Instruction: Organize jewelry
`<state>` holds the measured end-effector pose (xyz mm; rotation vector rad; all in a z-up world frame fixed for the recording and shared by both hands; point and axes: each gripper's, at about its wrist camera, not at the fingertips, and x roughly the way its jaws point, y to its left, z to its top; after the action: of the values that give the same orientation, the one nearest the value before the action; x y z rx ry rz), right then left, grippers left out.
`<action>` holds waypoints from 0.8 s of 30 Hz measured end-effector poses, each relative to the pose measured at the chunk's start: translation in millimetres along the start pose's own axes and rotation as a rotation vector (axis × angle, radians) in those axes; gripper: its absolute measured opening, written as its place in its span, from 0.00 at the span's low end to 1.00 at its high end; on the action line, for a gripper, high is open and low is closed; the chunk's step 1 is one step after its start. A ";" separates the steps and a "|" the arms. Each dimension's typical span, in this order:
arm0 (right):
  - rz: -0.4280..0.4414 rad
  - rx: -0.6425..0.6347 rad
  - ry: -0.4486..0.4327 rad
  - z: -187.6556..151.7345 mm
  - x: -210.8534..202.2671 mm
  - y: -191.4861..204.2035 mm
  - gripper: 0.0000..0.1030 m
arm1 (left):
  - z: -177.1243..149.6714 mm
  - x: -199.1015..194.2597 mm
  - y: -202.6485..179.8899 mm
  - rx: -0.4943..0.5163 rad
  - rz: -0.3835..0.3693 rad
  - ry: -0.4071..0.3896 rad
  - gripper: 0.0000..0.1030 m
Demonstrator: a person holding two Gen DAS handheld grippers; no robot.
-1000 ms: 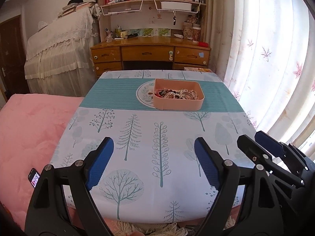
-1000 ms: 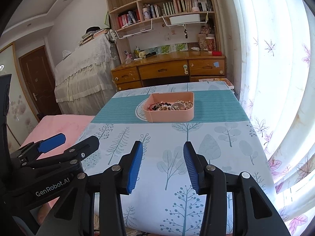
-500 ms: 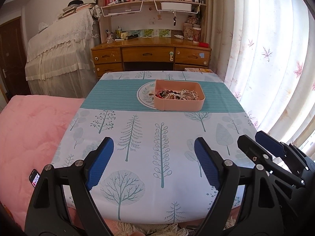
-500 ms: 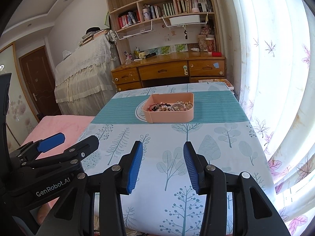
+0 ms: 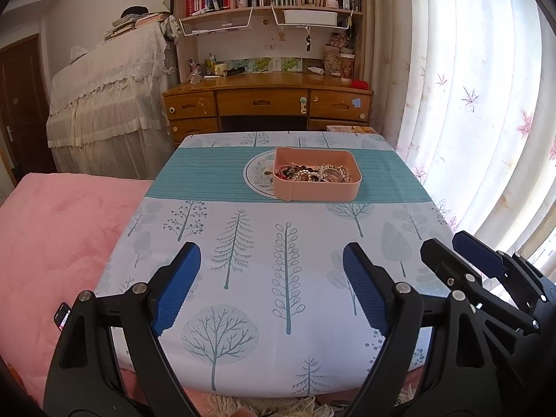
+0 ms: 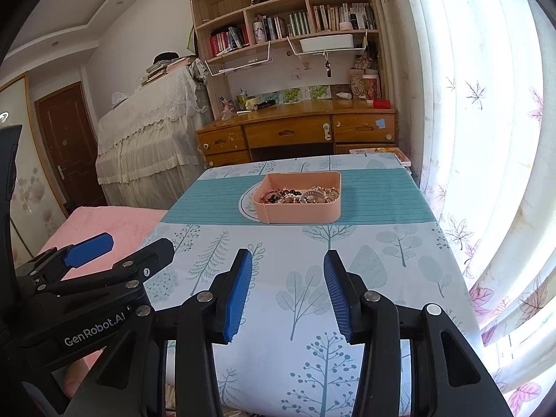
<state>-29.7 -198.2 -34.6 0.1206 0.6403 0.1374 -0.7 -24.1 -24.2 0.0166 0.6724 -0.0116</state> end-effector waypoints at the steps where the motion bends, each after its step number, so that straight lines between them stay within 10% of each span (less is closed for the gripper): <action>1: 0.001 0.001 0.001 -0.1 -0.2 -0.2 0.42 | -0.1 -0.1 -0.4 0.000 0.000 0.000 0.80; 24: 0.000 0.002 0.005 -1.1 3.9 -0.4 0.42 | -8.3 5.0 0.8 0.005 0.002 0.022 0.80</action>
<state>-27.3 -197.9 -37.8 0.1226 0.6459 0.1373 -2.0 -23.1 -33.8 0.0221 0.6944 -0.0117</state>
